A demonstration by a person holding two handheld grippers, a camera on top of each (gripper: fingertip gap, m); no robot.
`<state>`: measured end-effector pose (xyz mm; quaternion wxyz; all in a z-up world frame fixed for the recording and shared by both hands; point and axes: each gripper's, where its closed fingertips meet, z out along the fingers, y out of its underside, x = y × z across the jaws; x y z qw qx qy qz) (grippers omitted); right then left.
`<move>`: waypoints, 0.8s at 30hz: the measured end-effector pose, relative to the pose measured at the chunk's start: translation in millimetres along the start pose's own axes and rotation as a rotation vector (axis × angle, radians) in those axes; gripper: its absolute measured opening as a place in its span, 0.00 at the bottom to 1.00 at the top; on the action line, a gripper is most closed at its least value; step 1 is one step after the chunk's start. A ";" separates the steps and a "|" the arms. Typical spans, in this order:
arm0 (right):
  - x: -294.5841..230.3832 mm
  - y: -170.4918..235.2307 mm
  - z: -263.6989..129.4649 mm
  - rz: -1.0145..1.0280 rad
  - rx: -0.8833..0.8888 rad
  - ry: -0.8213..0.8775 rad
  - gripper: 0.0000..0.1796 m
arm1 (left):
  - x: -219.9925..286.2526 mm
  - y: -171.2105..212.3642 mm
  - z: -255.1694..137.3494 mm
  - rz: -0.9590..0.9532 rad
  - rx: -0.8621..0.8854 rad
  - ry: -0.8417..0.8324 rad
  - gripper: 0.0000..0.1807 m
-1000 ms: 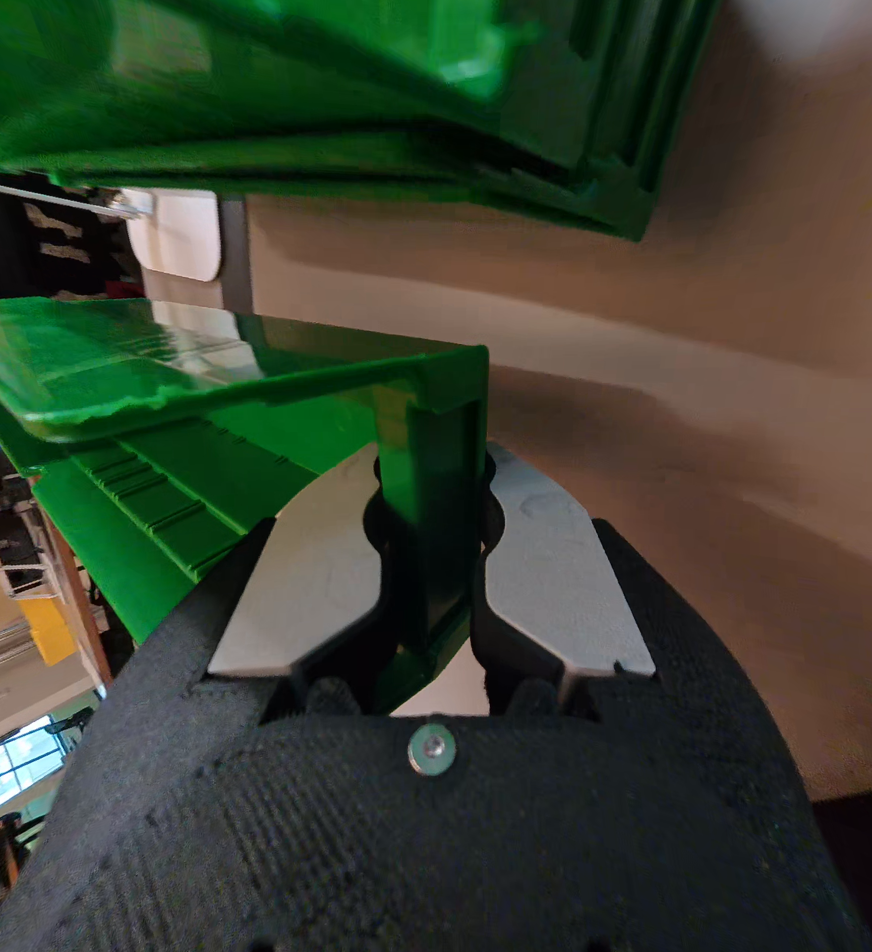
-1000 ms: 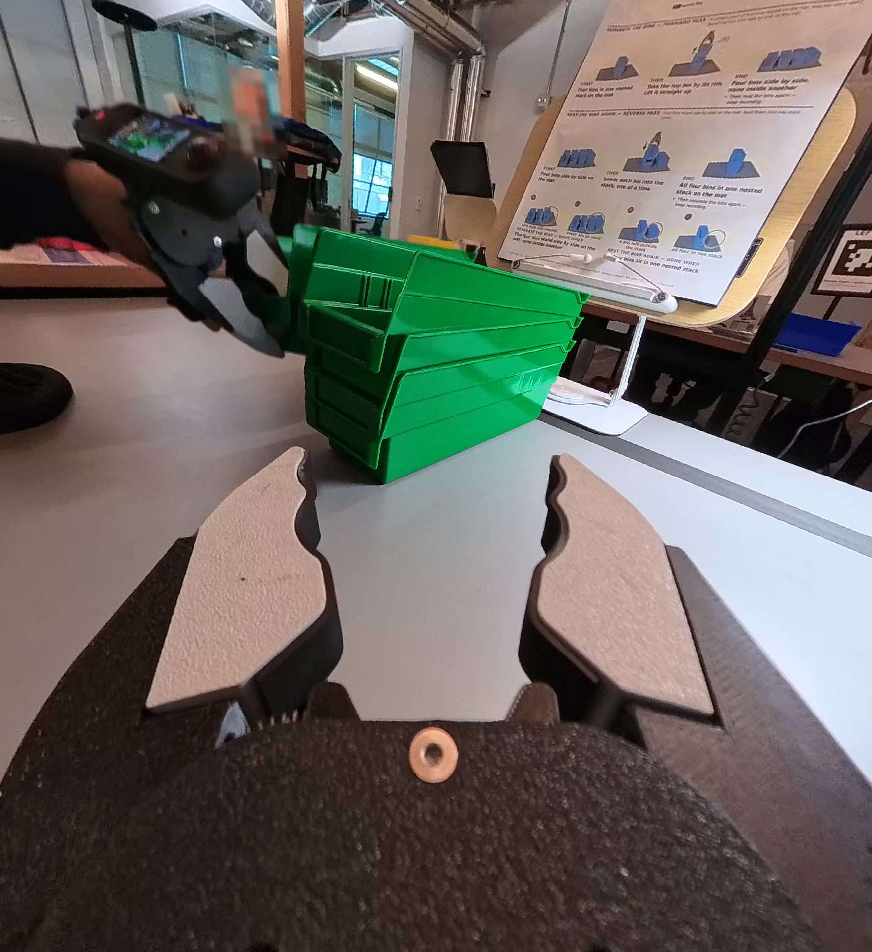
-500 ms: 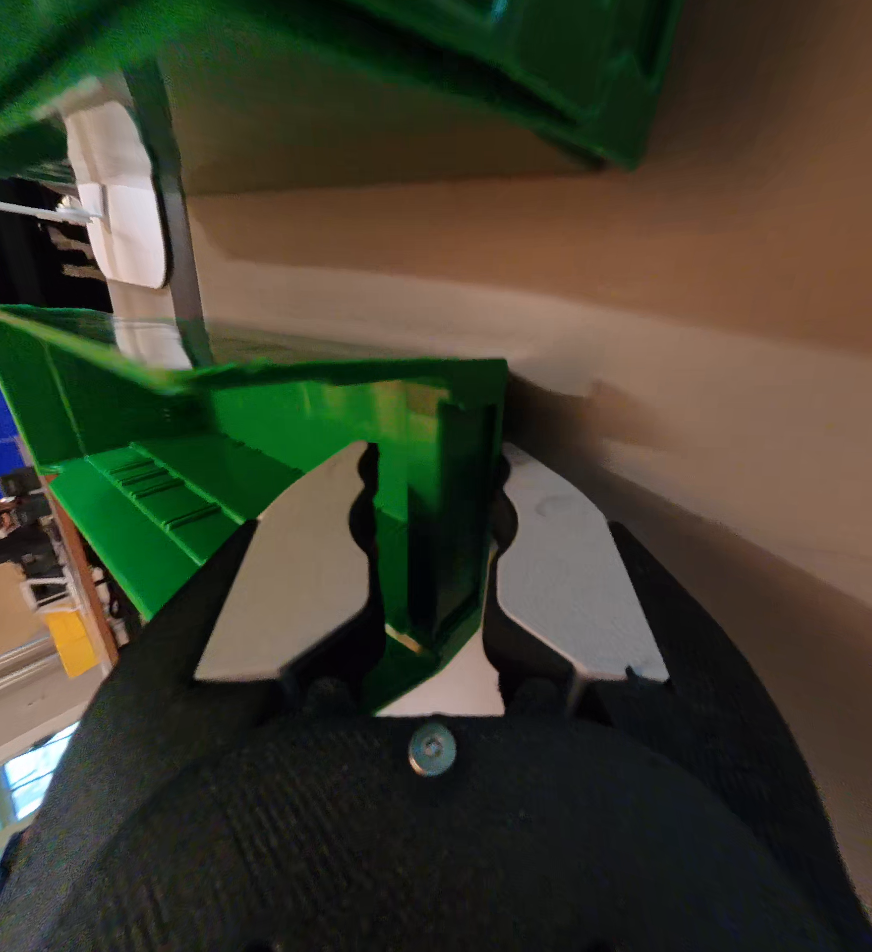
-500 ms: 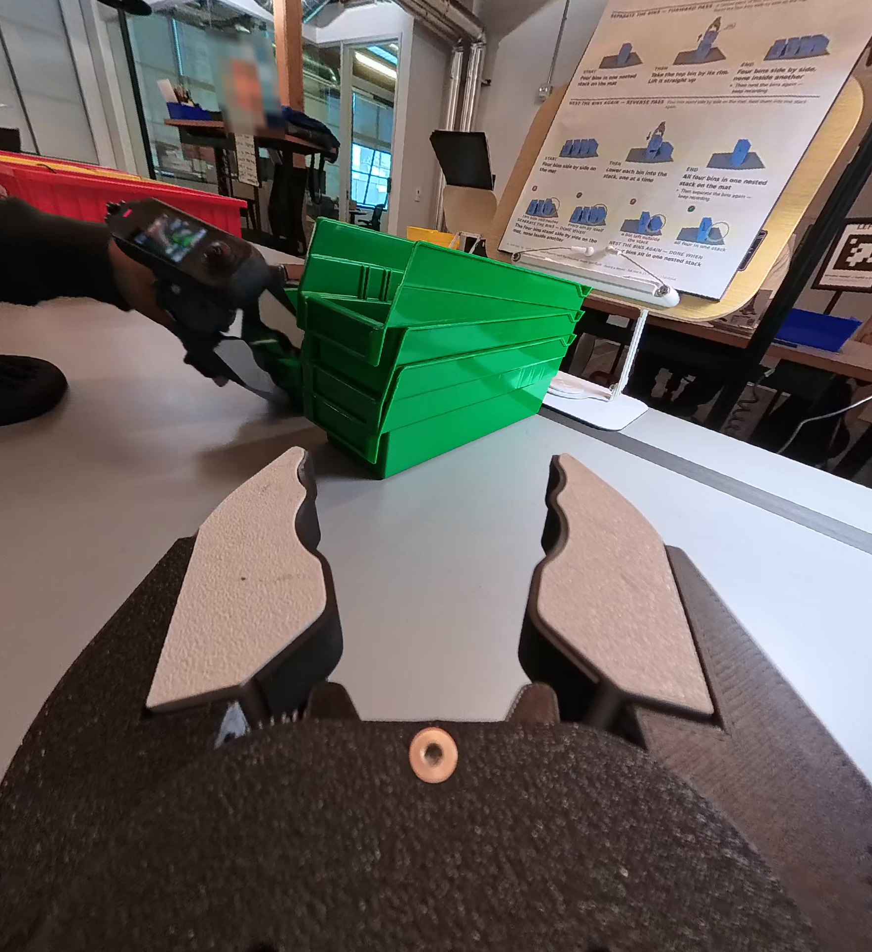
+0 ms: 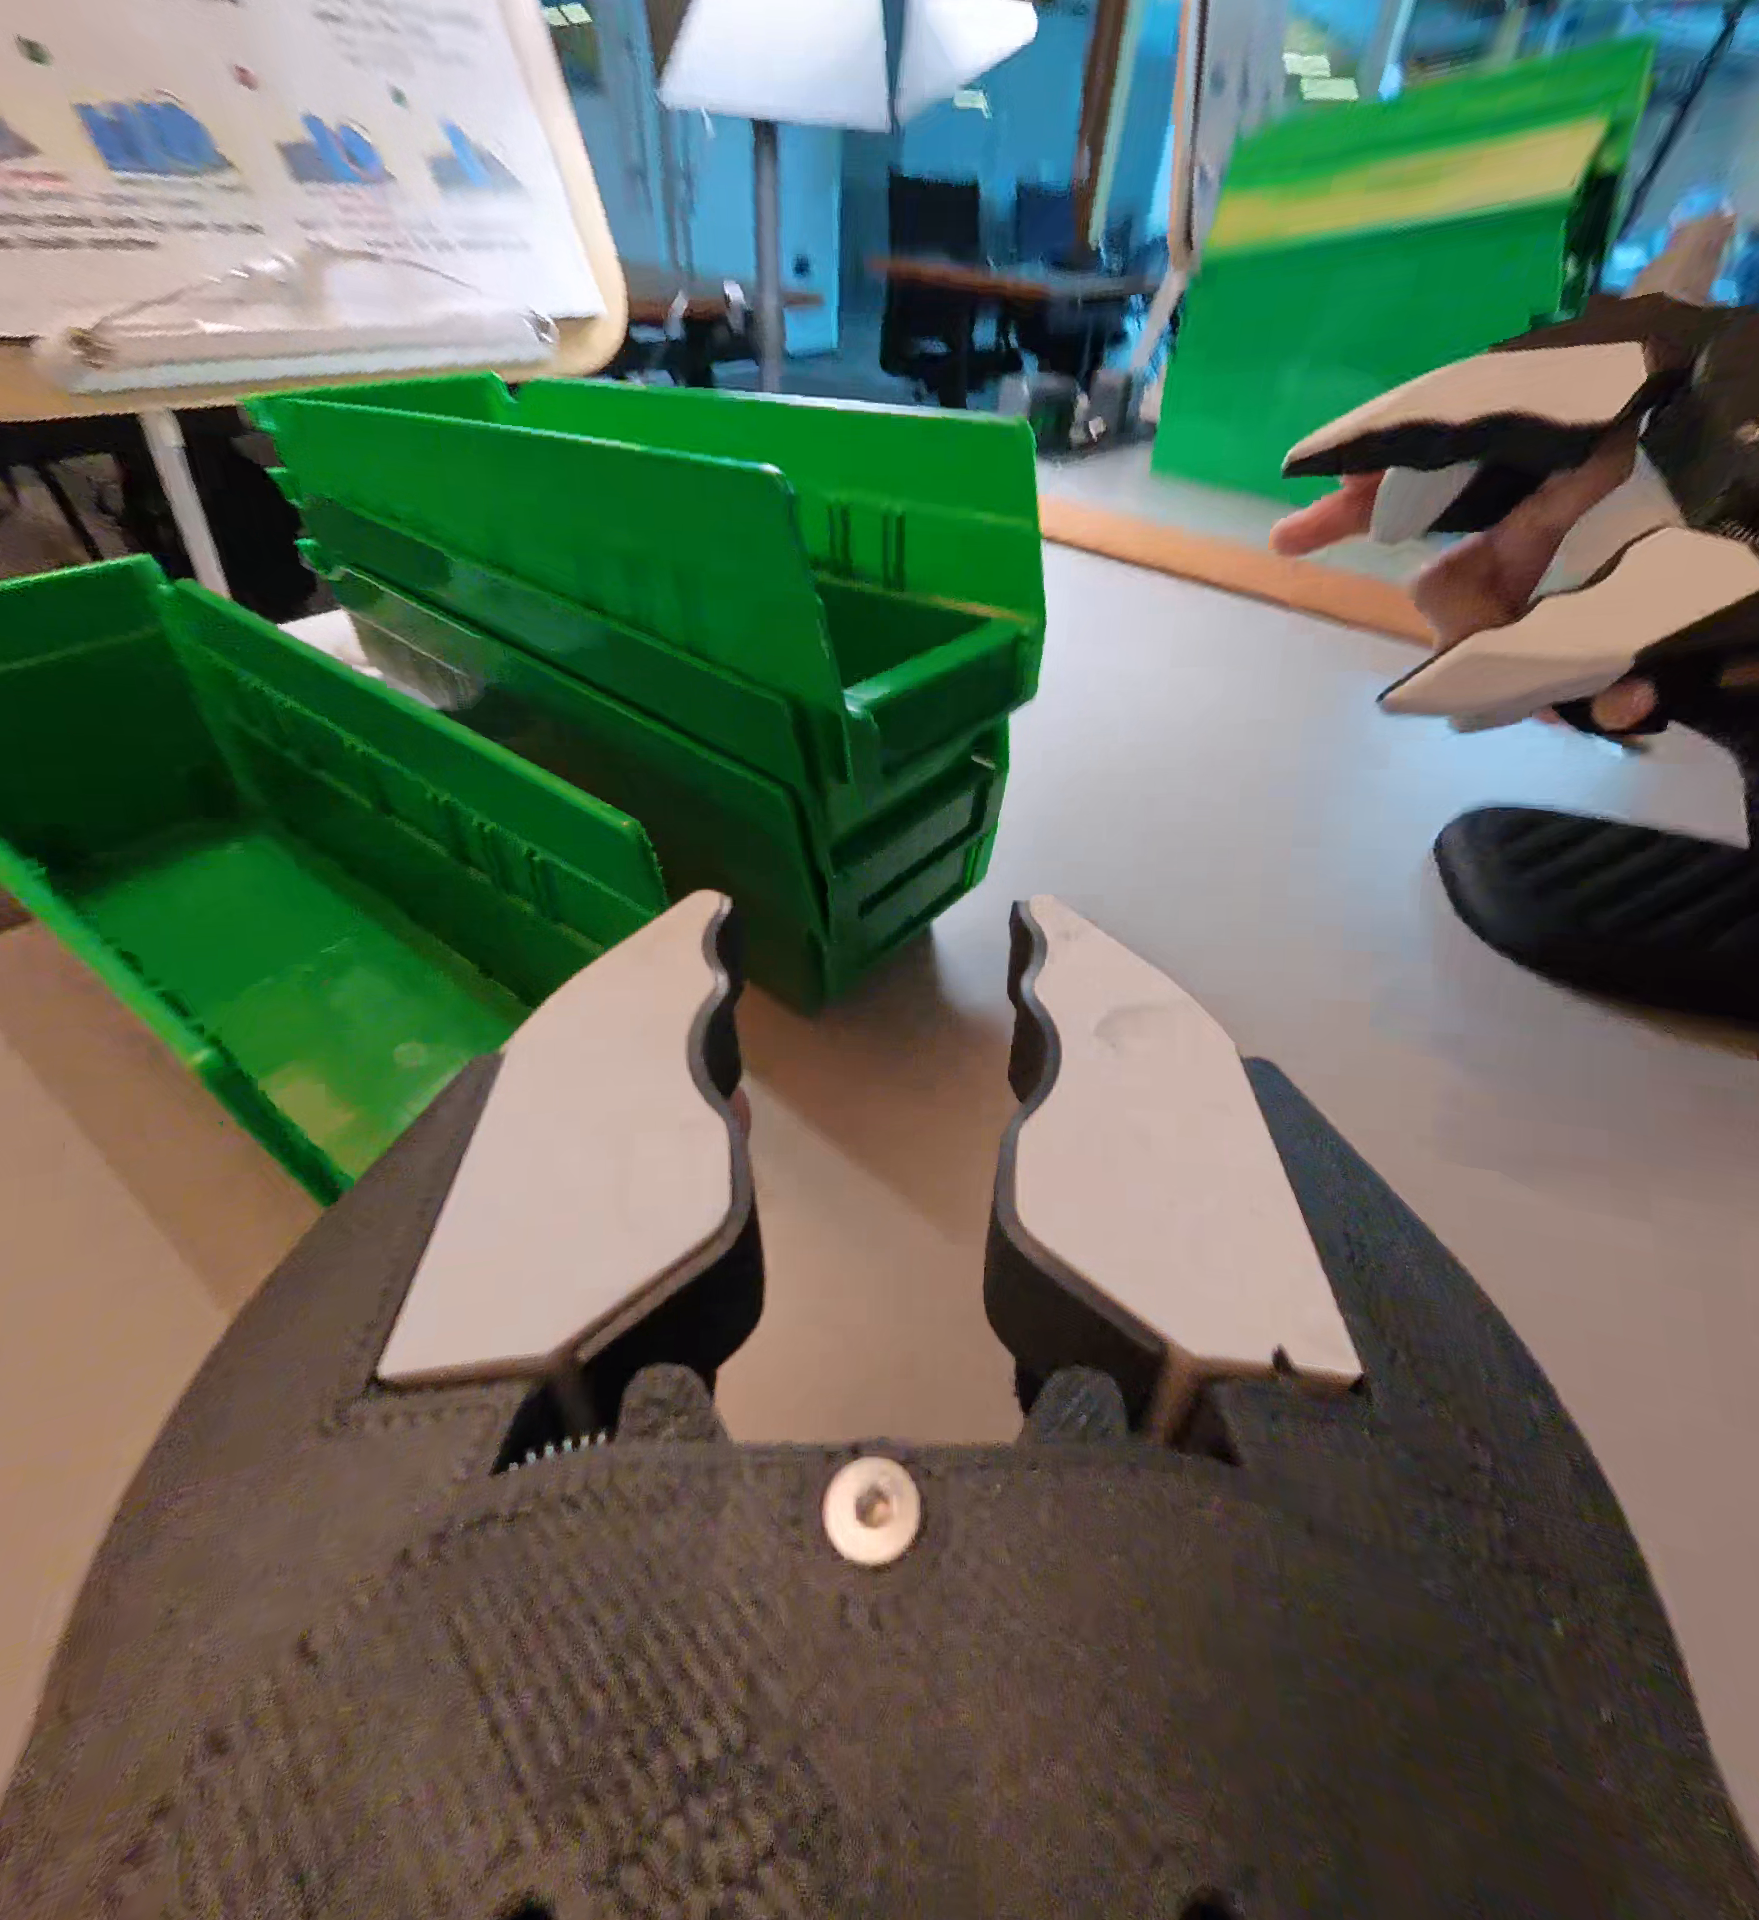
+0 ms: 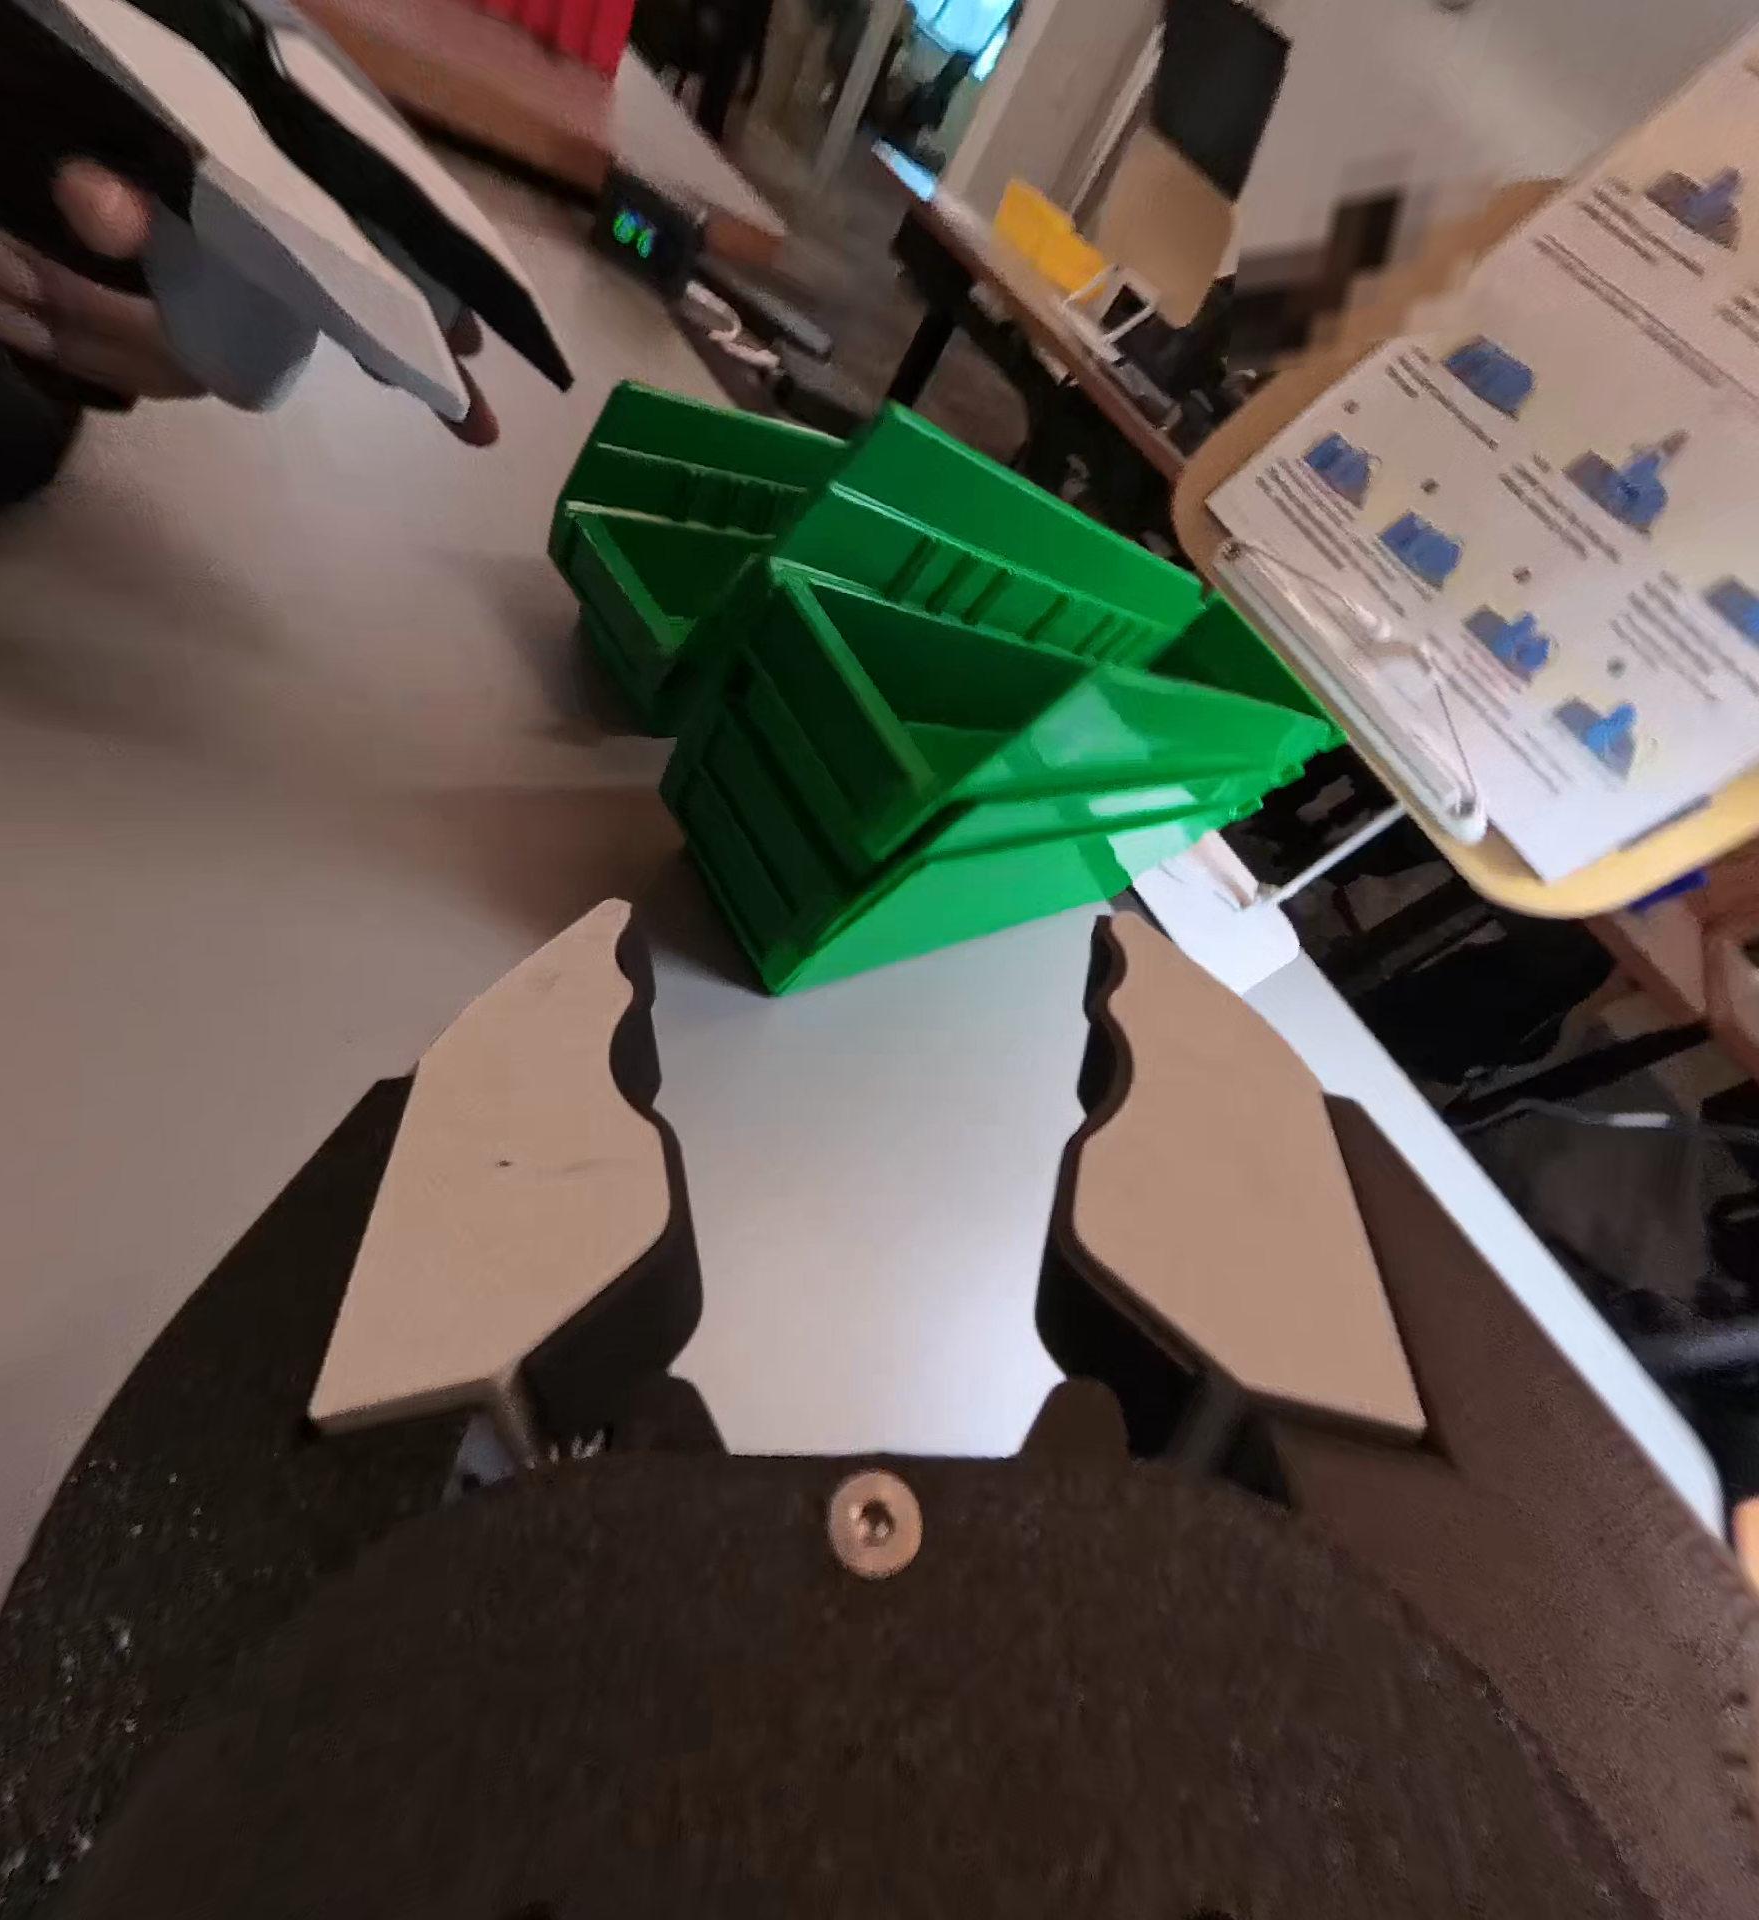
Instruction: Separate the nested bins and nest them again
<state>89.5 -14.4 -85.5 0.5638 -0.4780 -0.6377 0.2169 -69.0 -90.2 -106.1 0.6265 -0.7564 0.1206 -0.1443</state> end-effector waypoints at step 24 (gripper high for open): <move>-16.4 18.3 138.0 -0.579 -0.629 -0.298 0.16 | -22.1 24.3 -18.0 0.099 0.030 -0.155 0.23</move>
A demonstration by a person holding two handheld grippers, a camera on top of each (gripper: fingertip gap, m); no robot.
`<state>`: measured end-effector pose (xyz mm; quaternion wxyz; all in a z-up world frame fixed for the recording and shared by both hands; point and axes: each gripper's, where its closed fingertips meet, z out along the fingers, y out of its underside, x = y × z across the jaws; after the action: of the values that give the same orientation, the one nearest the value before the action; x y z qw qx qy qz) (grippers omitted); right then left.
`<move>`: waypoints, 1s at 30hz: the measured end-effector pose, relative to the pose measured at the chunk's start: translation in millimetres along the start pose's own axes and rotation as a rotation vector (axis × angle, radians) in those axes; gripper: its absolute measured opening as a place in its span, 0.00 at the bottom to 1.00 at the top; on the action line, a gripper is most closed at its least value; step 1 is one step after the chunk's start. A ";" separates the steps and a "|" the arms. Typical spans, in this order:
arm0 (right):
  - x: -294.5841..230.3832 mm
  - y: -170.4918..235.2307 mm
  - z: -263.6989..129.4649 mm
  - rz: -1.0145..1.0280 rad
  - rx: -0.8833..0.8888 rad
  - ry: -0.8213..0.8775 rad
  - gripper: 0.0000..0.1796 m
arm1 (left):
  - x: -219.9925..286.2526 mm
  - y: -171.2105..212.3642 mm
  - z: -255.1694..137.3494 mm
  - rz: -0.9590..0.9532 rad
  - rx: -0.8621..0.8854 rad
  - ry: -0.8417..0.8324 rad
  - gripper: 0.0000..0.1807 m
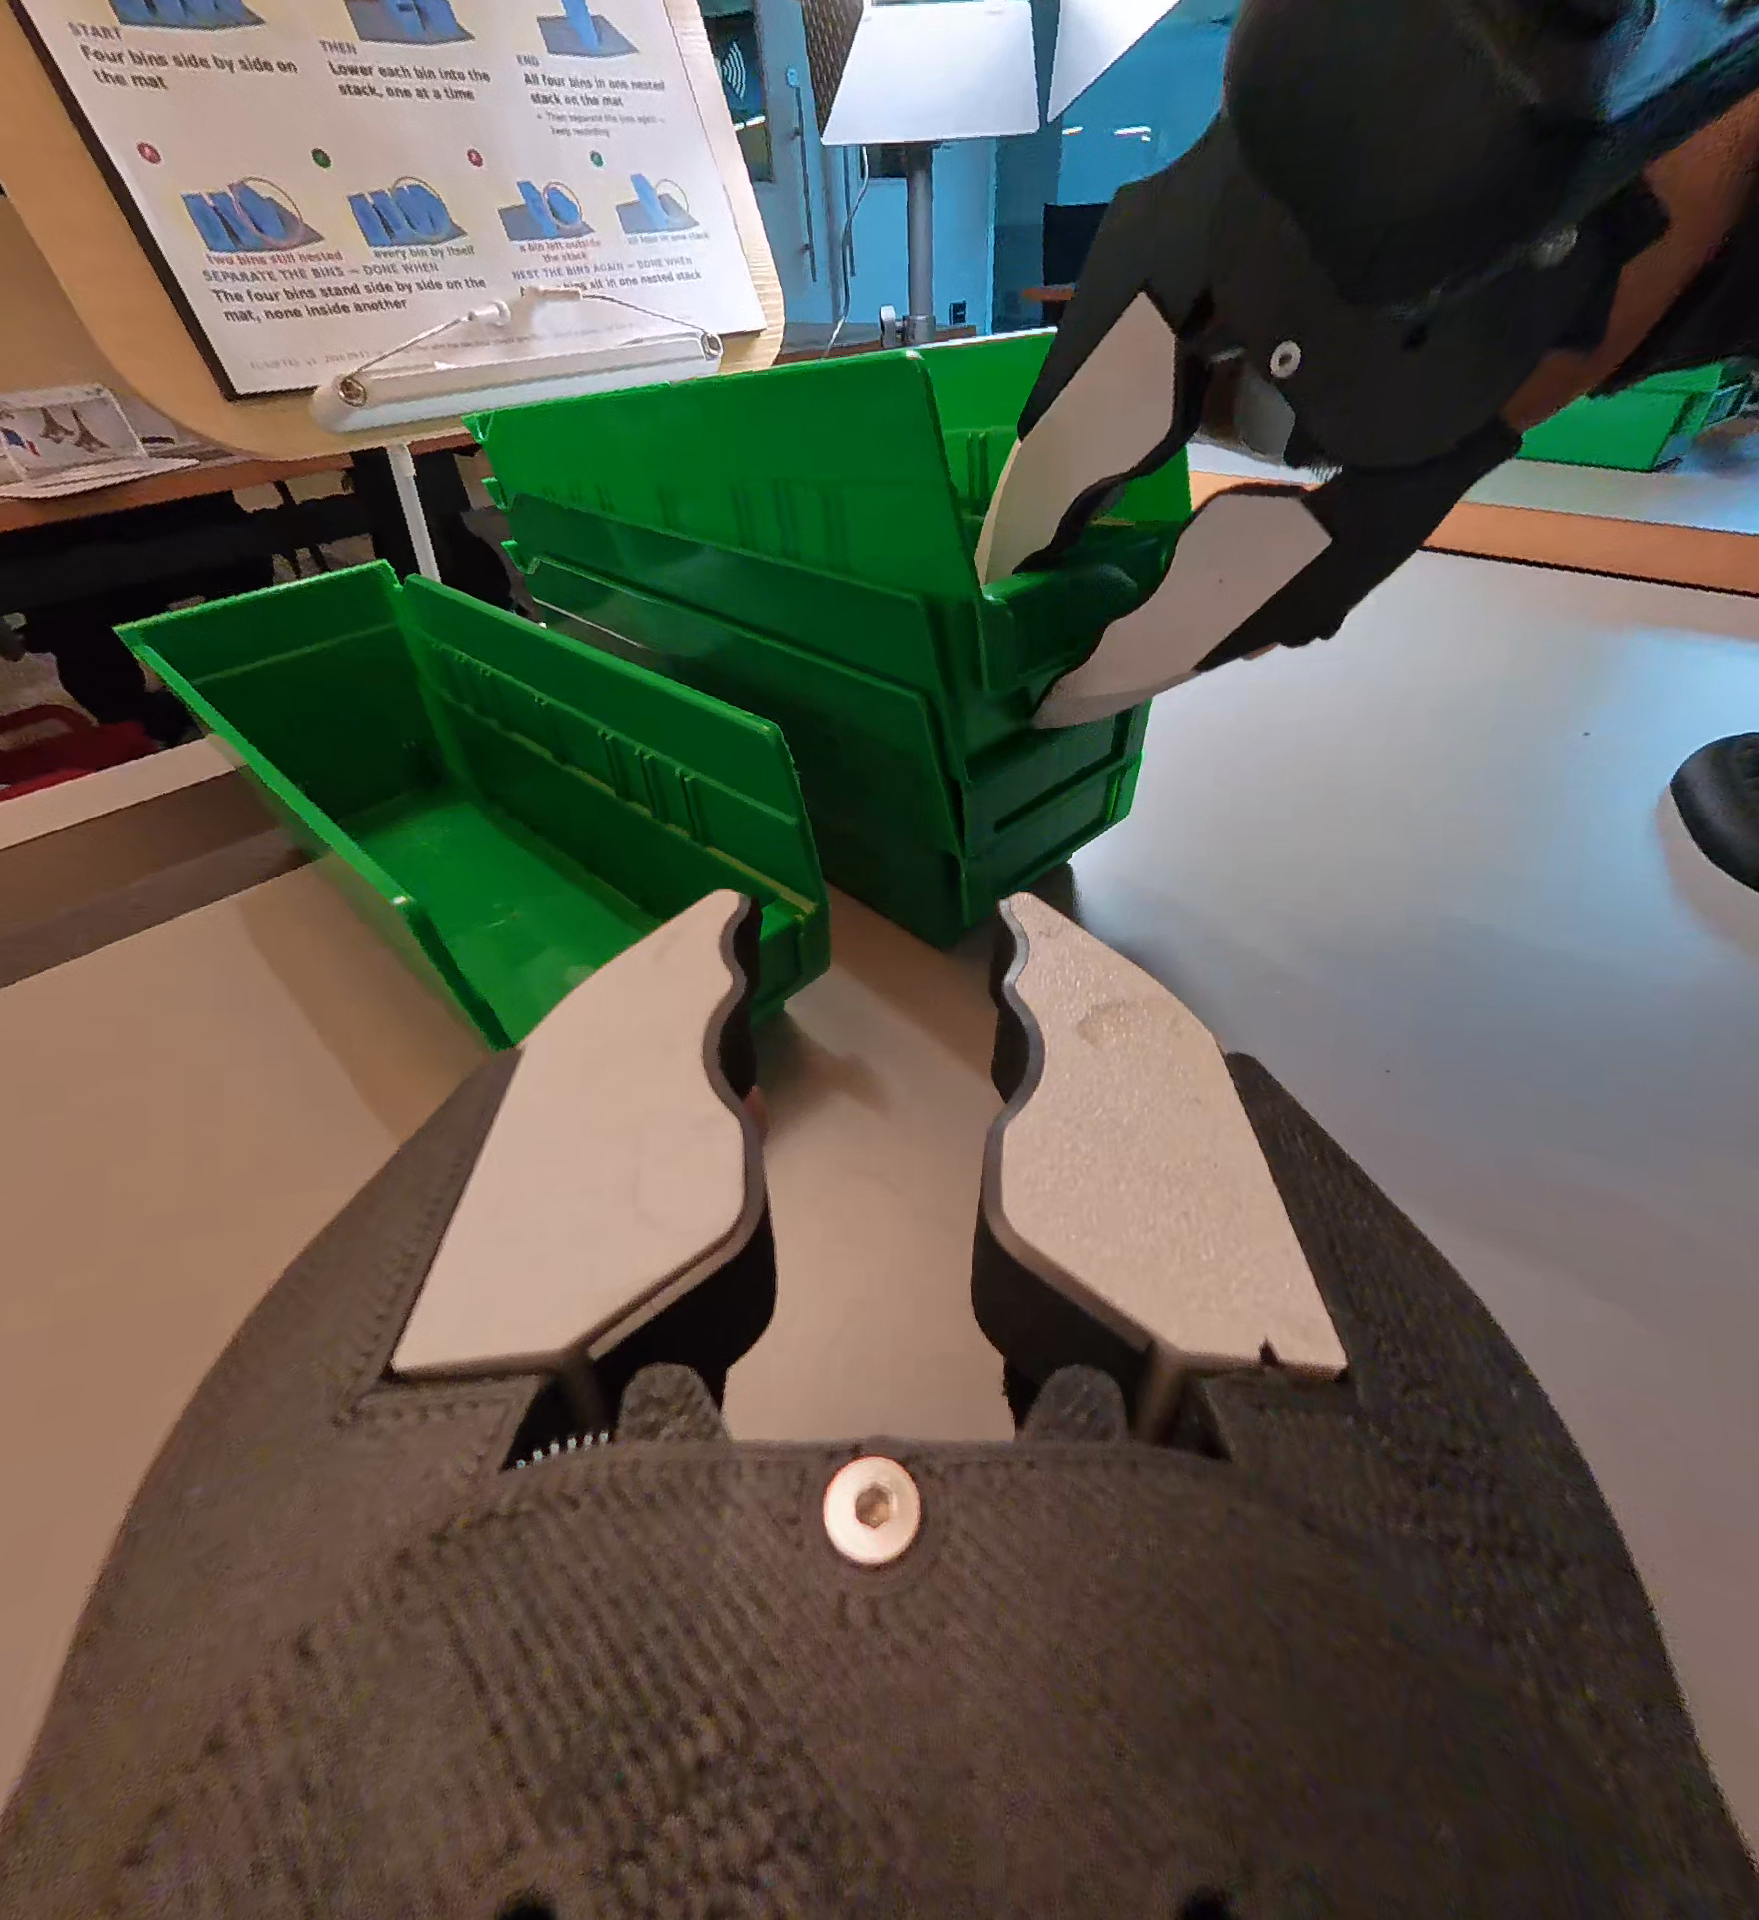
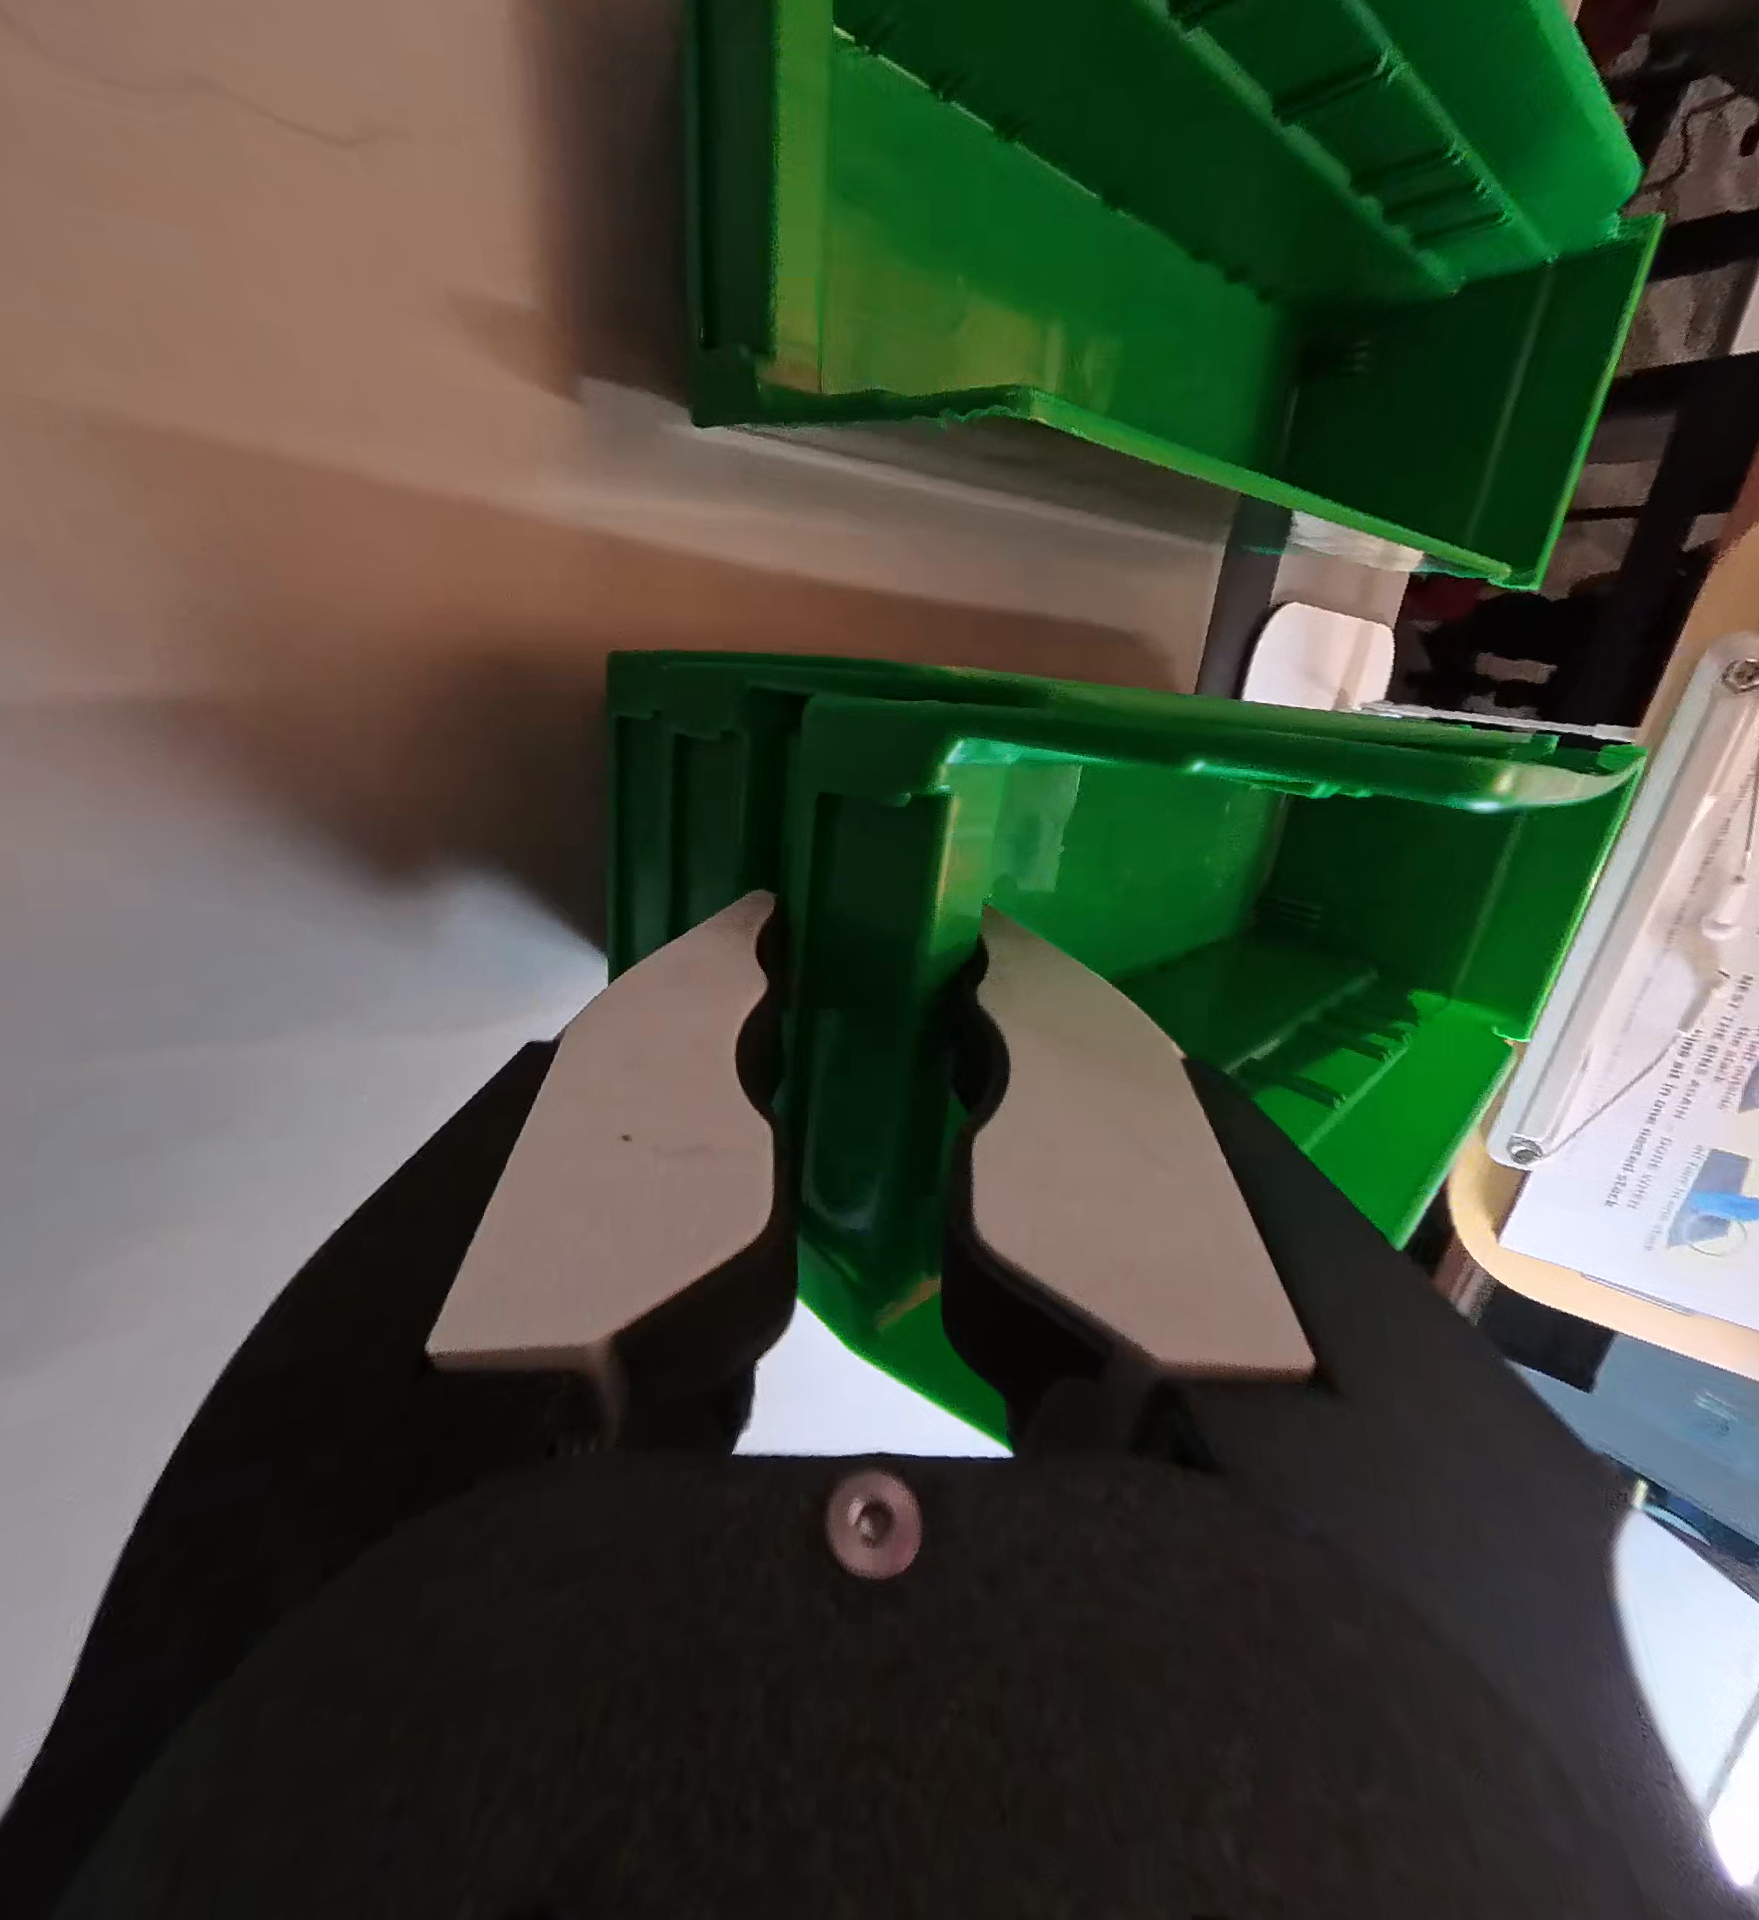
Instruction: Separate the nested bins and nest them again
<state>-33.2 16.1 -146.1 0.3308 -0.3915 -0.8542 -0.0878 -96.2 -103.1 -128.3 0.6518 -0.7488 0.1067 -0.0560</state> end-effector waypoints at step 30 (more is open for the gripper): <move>79.2 71.4 -150.1 0.106 0.137 0.021 0.16 | 6.1 9.8 6.1 0.037 -0.033 0.001 0.23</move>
<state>55.6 51.5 11.3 0.3698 -0.4117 -0.8328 -0.0155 -89.8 -100.0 -139.2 0.6400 -0.7575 0.1216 -0.0427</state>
